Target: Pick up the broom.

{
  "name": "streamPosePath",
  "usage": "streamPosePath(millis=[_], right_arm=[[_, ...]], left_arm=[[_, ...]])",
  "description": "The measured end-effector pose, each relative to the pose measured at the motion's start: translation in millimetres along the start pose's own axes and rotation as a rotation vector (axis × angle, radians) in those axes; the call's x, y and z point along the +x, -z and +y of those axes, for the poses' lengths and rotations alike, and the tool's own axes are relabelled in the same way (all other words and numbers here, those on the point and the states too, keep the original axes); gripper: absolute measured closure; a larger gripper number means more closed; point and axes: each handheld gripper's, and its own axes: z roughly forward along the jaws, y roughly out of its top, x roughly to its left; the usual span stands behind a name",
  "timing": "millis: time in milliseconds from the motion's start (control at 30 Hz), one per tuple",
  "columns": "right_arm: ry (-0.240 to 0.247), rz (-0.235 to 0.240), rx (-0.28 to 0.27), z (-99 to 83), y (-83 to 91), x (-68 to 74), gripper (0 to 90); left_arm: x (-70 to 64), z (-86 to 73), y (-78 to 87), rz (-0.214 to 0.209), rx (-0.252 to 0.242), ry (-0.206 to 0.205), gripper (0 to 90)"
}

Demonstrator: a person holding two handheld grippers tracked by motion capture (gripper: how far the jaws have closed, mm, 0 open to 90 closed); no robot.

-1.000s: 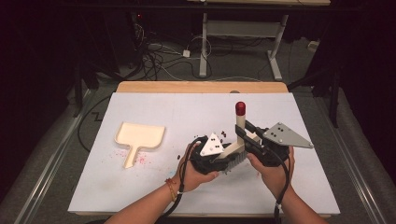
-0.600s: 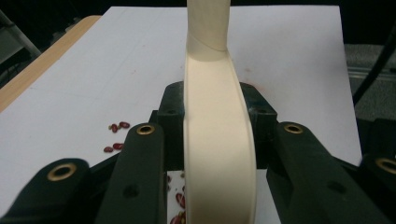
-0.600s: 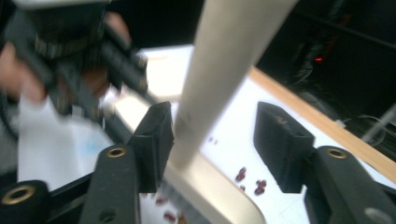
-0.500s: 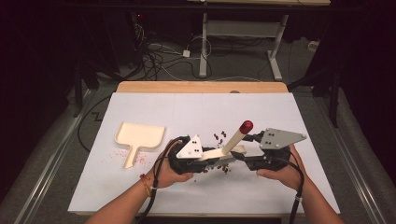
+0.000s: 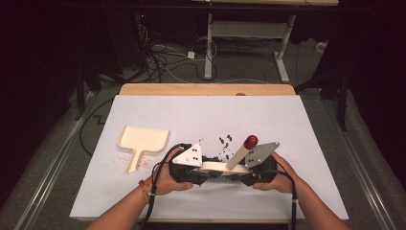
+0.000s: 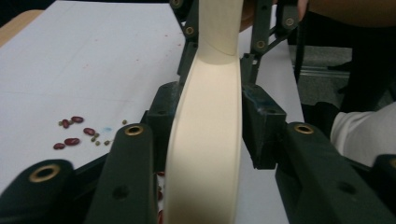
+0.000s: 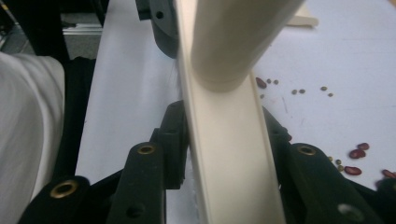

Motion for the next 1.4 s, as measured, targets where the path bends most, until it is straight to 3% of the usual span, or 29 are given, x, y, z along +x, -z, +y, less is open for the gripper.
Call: streamPosePath(millis=[67,100,133,167,200,267,300,367,400,433,467,567,667,700,733,767,900,933,1000,1133,1167,1267,1400], right_arm=[[0.024,0.008,-0.011,2.2,1.1,-0.1,66.4],[-0.003,-0.011,0.002,2.8,3.0,2.0,66.6],[-0.012,-0.020,0.003,3.4,4.1,1.9,66.7],[-0.004,-0.020,-0.001,3.7,5.2,0.3,66.8],[-0.004,-0.020,-0.001,3.7,5.2,0.3,66.8],[-0.039,-0.056,0.006,3.8,10.5,-0.6,67.0],[-0.042,-0.076,0.009,3.7,12.1,-1.3,67.1],[-0.075,-0.106,0.003,2.6,15.5,-4.0,67.0],[-0.091,-0.120,-0.005,1.7,17.5,-6.0,67.0],[-0.091,-0.120,-0.005,1.7,17.5,-6.0,67.0],[-0.120,-0.139,-0.024,-0.2,21.6,-10.2,67.0],[-0.144,-0.193,-0.031,-2.2,27.6,-15.4,67.0],[-0.178,-0.233,-0.035,-4.0,31.8,-20.2,67.0],[-0.186,-0.248,-0.035,-4.5,32.9,-21.7,67.0],[-0.190,-0.257,-0.033,-5.1,34.4,-23.3,67.0],[-0.195,-0.267,-0.033,-5.9,35.9,-24.8,67.1],[-0.200,-0.327,-0.028,-9.5,44.5,-32.3,67.1],[-0.213,-0.341,-0.027,-11.1,47.1,-34.2,67.1],[-0.226,-0.374,-0.027,-14.9,51.5,-38.0,67.2],[-0.245,-0.429,-0.003,-19.7,55.5,-41.7,67.1],[-0.250,-0.454,0.000,-23.0,57.8,-45.2,67.1],[-0.270,-0.471,-0.005,-26.3,59.8,-48.6,67.2],[-0.310,-0.519,0.005,-32.1,59.1,-56.5,67.2]], left_arm=[[-0.7,0.2,0.4,0.021,0.003,-0.011,53.2],[-1.1,0.1,2.4,0.082,0.025,-0.027,50.8],[-1.1,0.1,2.4,0.082,0.025,-0.027,49.5],[-1.3,-1.6,5.7,0.138,0.034,-0.034,46.9],[-1.3,-1.6,5.7,0.138,0.034,-0.034,45.0],[-1.8,-4.8,14.3,0.214,0.041,-0.043,40.9],[-1.8,-4.8,14.3,0.214,0.041,-0.043,38.0],[-1.1,-9.5,21.7,0.273,0.039,-0.018,32.3],[-0.1,-17.0,30.5,0.323,0.038,0.011,31.2],[-0.1,-17.0,30.5,0.323,0.038,0.011,28.2],[-0.1,-21.3,34.5,0.352,0.048,0.015,26.5],[-2.0,-37.2,46.3,0.439,0.074,0.027,22.7],[-3.8,-54.0,58.1,0.486,0.103,0.048,20.6],[-4.1,-65.3,66.0,0.501,0.109,0.080,20.5],[-4.1,-65.3,66.0,0.501,0.109,0.080,20.4],[-5.5,-77.6,70.4,0.535,0.124,0.111,20.4],[-15.7,-97.1,72.8,0.551,0.154,0.149,20.4],[-15.7,-97.1,72.8,0.551,0.154,0.149,20.4],[-21.5,-105.5,76.3,0.539,0.148,0.189,20.4],[-22.2,-109.7,77.3,0.546,0.149,0.211,20.0],[-22.1,-109.1,77.4,0.554,0.145,0.211,20.0],[-22.4,-109.3,77.9,0.561,0.153,0.198,19.7],[-20.2,-112.7,82.6,0.567,0.147,0.210,19.5]])
